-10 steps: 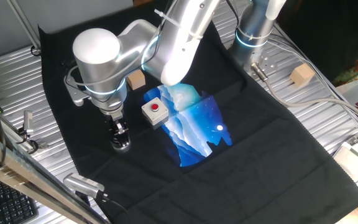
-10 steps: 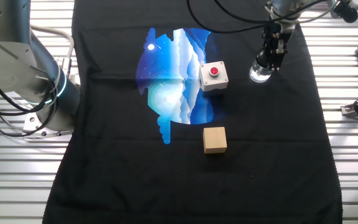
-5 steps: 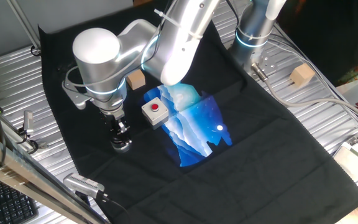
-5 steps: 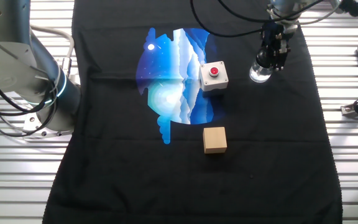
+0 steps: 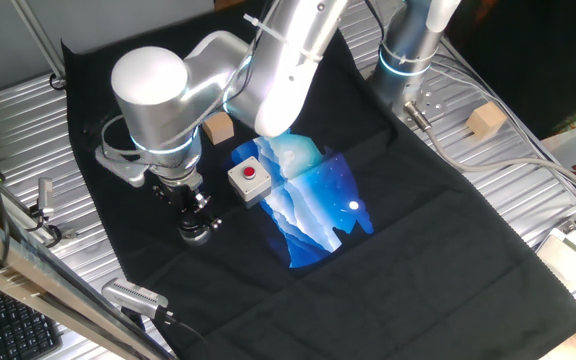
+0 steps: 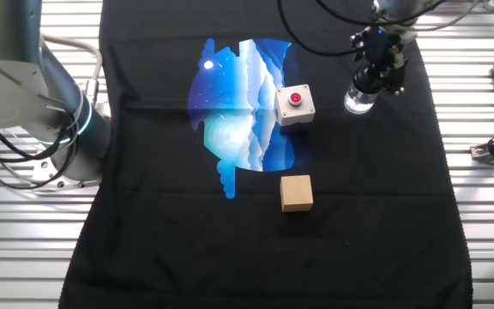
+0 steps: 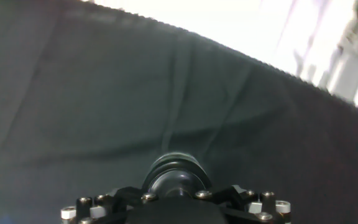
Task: Screw the lid onto the jar
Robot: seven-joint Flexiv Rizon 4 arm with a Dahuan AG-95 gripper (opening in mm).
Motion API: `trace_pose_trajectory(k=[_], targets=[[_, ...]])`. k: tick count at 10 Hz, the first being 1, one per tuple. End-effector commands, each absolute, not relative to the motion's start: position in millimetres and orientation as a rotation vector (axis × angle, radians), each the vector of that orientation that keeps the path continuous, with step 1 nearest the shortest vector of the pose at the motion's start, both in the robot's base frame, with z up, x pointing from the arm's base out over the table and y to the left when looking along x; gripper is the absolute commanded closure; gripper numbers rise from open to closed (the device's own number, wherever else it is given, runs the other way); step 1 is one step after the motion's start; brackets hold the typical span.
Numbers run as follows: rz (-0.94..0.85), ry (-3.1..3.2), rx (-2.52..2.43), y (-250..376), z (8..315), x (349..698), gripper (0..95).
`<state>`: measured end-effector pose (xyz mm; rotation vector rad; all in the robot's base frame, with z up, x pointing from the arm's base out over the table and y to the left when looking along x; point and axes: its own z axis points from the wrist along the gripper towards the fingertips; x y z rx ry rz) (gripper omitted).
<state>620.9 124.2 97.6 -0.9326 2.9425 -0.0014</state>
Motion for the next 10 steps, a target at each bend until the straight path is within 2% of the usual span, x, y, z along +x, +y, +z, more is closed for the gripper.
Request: trace_pose_trajectory(k=[1,5,6,10], targets=[[-0.069,2.777,-1.395,125.4,97.6,620.6,0.0],[-0.093,2.685,-1.54,125.5,97.5,620.7,0.0],[-0.091,2.682,-1.536,124.8,96.7,621.5,19.0],[-0.075,2.681,-1.523,122.5,94.0,624.0,19.0]])
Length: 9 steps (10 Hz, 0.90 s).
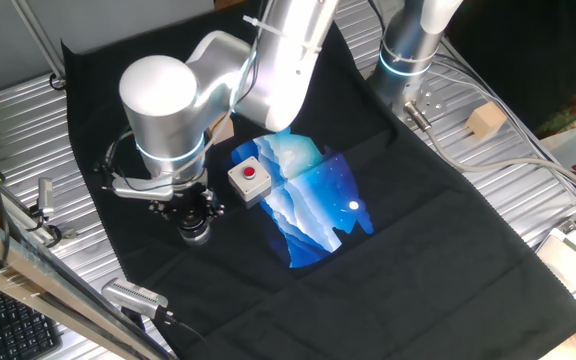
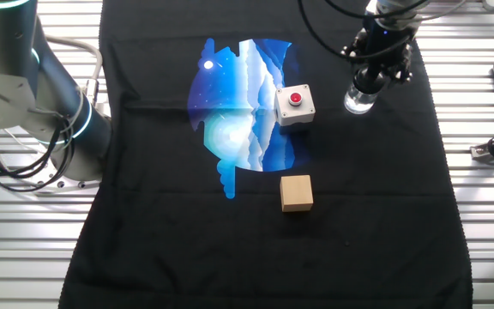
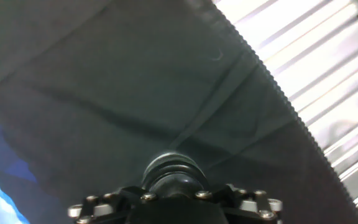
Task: Screw the lid onto the jar
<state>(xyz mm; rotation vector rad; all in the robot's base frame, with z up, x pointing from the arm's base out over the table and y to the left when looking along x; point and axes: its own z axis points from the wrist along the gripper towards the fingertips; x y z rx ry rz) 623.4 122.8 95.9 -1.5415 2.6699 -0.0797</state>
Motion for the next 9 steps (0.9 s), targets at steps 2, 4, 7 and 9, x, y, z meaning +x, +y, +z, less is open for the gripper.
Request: trace_pose_trajectory(k=[2,4,7,9], targets=[[-0.051,2.685,-1.503,122.3,94.1,624.0,19.0],[-0.031,2.693,-1.484,122.1,94.2,624.0,19.0],[-0.024,2.71,-1.467,122.2,94.4,623.9,19.0],[-0.025,2.719,-1.455,122.3,94.5,623.8,19.0]])
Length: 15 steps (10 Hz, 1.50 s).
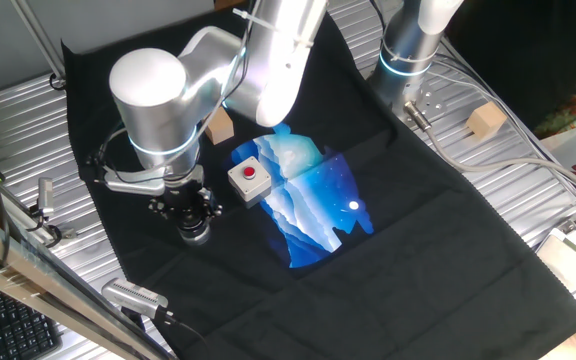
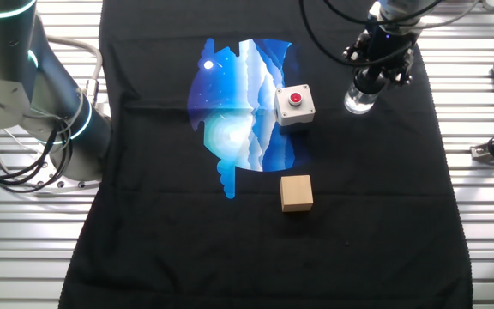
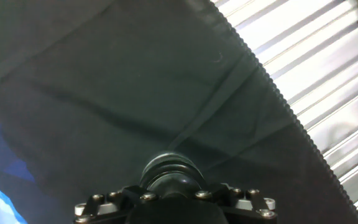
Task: Screw the lid onto the jar
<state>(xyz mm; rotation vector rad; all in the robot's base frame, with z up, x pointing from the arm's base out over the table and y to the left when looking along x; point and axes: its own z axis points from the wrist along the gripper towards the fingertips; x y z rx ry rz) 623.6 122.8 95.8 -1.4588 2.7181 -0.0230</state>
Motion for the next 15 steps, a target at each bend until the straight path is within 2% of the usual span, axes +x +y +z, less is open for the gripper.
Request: trace_pose_trajectory(k=[1,2,3,5,6,7,8,15], targets=[[-0.027,2.722,-1.451,122.3,94.6,623.7,19.0],[-0.027,2.723,-1.448,122.3,94.6,623.7,19.0],[-0.028,2.726,-1.443,122.3,94.7,623.7,38.0],[-0.02,2.735,-1.436,122.4,94.8,623.7,38.0],[-0.004,2.738,-1.421,122.5,94.9,623.6,57.0],[-0.006,2.737,-1.411,122.6,95.0,623.6,57.0],[-0.03,2.745,-1.391,123.3,95.8,623.2,95.0],[-0.037,2.783,-1.356,123.4,96.4,623.4,95.0]])
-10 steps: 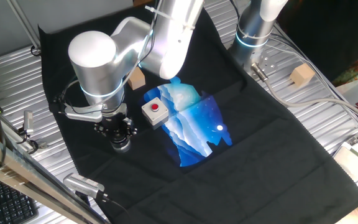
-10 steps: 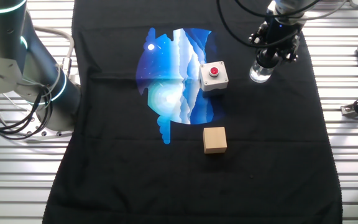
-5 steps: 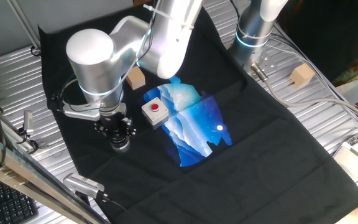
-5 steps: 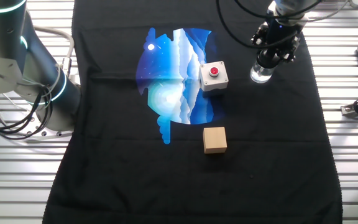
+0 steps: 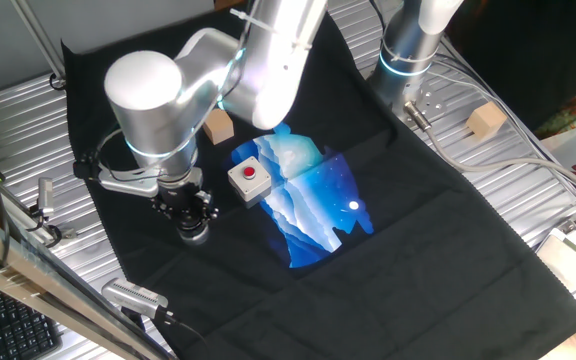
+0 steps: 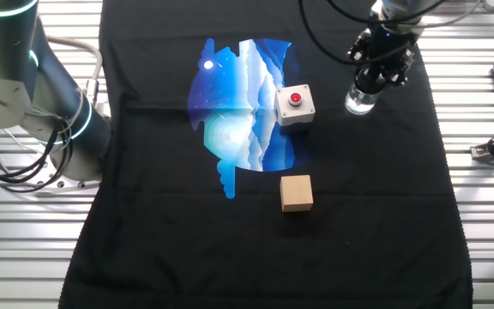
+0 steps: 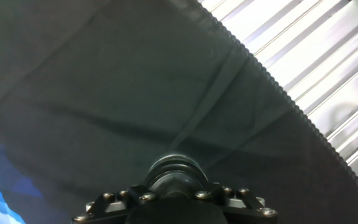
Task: Screw the lid onto the jar
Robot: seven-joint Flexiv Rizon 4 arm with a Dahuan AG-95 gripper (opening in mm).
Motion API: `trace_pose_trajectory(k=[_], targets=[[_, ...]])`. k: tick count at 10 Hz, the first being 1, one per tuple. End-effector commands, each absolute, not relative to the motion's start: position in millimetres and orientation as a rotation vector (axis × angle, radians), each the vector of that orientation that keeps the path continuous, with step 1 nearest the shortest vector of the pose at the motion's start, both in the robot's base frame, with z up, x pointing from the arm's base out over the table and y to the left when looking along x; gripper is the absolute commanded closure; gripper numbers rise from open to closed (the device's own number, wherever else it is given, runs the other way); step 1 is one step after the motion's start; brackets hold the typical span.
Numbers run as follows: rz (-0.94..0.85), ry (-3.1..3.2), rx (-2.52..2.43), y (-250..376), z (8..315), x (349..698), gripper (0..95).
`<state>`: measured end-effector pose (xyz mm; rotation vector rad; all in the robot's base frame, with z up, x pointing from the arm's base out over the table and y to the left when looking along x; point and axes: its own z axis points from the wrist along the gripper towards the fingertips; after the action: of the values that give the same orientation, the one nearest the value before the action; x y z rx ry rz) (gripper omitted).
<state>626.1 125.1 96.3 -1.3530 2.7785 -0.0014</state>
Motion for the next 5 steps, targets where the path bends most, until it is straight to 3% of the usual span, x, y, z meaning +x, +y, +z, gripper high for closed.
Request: trace_pose_trajectory(k=[1,5], targets=[[-0.029,2.79,-1.345,123.3,96.4,623.5,95.0],[-0.013,2.798,-1.33,123.4,96.7,623.9,95.0]])
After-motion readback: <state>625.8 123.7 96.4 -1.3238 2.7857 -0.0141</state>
